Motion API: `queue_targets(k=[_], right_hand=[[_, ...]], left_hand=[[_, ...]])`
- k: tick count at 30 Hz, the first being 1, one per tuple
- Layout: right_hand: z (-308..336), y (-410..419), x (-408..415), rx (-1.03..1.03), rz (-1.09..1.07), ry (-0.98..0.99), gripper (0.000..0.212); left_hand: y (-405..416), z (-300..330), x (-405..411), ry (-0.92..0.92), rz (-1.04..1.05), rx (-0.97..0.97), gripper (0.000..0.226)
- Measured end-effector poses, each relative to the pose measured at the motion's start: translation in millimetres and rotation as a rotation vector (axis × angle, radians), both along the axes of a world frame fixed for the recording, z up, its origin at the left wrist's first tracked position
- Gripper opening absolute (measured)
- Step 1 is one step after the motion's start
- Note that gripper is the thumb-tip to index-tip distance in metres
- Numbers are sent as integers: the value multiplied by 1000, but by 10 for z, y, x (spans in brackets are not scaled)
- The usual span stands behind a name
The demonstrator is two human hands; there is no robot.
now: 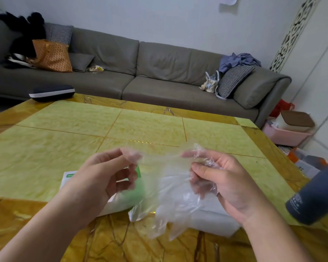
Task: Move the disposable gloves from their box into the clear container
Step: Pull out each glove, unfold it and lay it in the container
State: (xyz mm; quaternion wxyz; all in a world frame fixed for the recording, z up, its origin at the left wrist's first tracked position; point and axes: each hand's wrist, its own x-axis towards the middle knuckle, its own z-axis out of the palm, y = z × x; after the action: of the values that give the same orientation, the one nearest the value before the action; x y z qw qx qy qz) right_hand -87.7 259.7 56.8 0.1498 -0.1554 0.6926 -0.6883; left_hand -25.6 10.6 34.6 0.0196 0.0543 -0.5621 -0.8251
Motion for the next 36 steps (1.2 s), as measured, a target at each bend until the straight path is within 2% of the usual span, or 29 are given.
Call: queue_targets(k=[4,6,7,10,12,15,17,20,25,27,32,34,36], right_hand=[[-32,-43,9,-22,-33,-31,30],[-38,-59,16,-32,-40,-42,30],[-39,-63,21,-30,-41,-45,30],[-52,-64,24,-21,-50,-54,28],[-59,-52,23,-1,-52,-47,26],[-32,-16,22,36,-3,-35,21],[8,21,24,83,61,-46,17],[23,55,17,118,86,-79,18],[-91,-16,8,19,-83,-79,8],[-107,-14,-10,-5,-122,-83,9],[-104,61,-73,-19,-224,-86,11],[-111,68,-77,-20,-241,-86,11],[-117,58,-72,-29,-257,-88,10]], left_hand=[[5,-7,-11,-58,-160,79,76],[18,-3,-6,-42,-187,20,88],[39,-1,4,-21,-148,-58,84],[123,16,29,35,17,-344,39],[151,7,26,48,89,-354,24],[155,12,30,24,196,-216,22],[172,27,37,3,189,-205,23],[216,46,44,-1,128,-266,23],[236,87,74,-77,-85,-445,22],[174,59,57,-100,-92,-480,18],[-49,12,29,-73,-90,-351,21],[-52,-3,6,-47,-8,-234,22],[2,-28,-14,-47,85,-30,27]])
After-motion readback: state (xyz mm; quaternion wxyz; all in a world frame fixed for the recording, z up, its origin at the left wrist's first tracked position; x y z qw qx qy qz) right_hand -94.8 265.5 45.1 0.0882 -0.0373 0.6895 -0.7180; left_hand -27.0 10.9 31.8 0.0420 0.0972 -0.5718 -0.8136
